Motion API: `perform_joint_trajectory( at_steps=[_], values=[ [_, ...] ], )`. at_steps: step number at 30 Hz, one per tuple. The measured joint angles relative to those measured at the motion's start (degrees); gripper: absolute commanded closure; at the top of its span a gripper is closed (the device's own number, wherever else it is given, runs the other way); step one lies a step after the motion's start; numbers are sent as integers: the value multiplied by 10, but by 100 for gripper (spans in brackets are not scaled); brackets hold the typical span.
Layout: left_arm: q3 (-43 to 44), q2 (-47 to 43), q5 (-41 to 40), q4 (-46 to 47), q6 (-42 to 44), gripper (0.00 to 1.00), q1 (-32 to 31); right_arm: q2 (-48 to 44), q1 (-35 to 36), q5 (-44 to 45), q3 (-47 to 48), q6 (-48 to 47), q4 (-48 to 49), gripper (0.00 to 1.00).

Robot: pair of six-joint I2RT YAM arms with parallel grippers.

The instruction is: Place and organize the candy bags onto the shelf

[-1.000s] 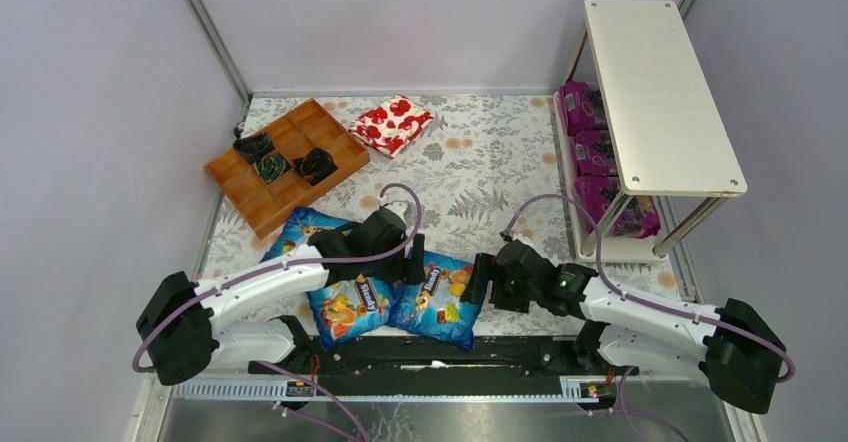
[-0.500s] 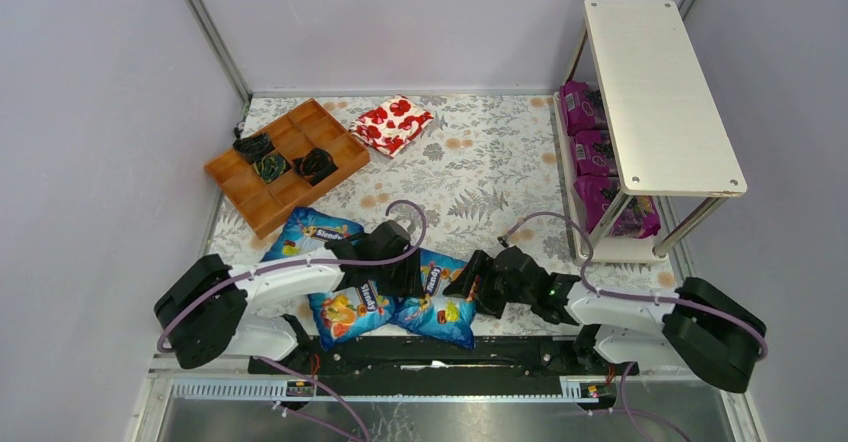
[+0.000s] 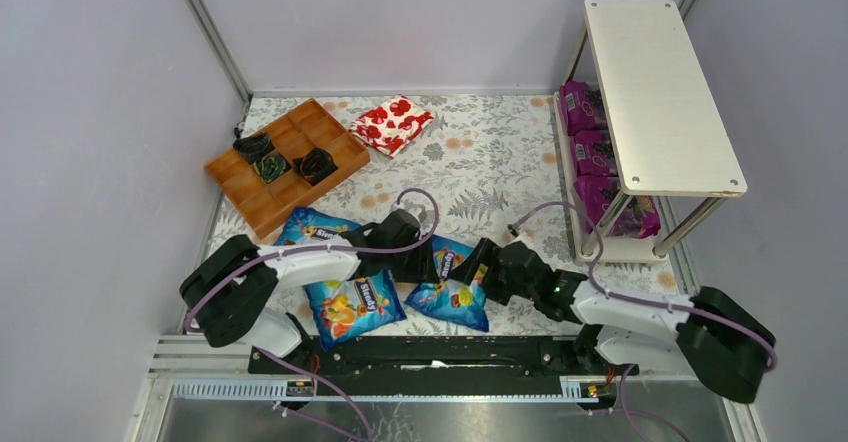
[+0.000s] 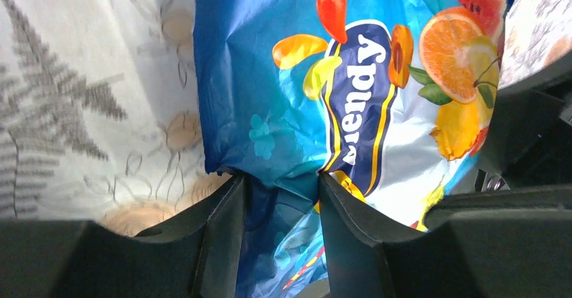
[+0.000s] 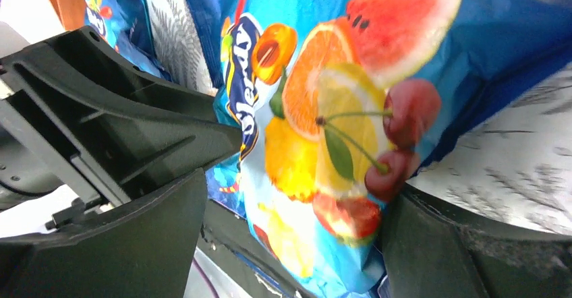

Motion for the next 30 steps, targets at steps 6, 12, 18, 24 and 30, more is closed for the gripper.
perform_joint_trajectory(
  at_steps=[6, 12, 18, 24, 30],
  values=[
    [44, 36, -21, 13, 35, 52, 35, -132, -46, 39, 0, -40, -117, 0],
    [60, 3, -54, -26, 81, 24, 50, -202, -51, 54, 2, -91, -225, 0],
    [36, -63, -35, -53, 89, 15, 64, -163, -55, 33, 24, -151, -273, 0],
    [-4, -68, 37, -35, 69, 21, 144, -98, -56, 3, 65, -179, -262, 0],
    [-7, -67, 48, -34, 69, 22, 131, -100, -57, -2, 61, -151, -243, 0]
  ],
)
